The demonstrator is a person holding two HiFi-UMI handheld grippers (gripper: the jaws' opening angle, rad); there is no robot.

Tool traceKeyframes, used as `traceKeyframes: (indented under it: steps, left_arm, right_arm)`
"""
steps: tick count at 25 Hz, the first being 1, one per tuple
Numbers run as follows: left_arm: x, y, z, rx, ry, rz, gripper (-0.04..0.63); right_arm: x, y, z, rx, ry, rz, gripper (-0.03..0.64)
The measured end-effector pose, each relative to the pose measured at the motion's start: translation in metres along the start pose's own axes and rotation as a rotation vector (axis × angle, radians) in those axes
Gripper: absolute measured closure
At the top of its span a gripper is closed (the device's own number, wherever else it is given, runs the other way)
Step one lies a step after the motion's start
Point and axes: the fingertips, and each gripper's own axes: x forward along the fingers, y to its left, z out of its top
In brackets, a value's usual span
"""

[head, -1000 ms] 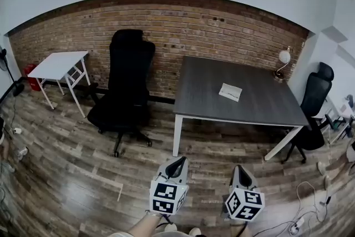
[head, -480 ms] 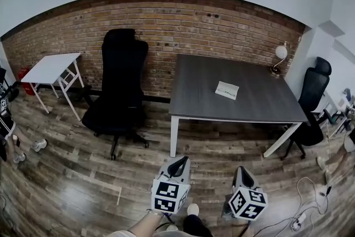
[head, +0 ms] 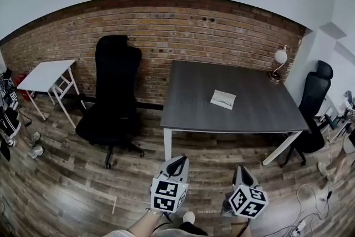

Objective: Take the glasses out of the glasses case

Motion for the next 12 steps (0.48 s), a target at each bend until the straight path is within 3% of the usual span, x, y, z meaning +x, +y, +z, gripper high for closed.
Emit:
traceKeyframes:
  steps: [12]
  left_arm:
    - [0.084,0.013,0.016,-0.006,0.022,0.030,0.574]
  right_arm:
    - [0.076,-0.033,0.037,0.021,-0.008,0.028,0.584]
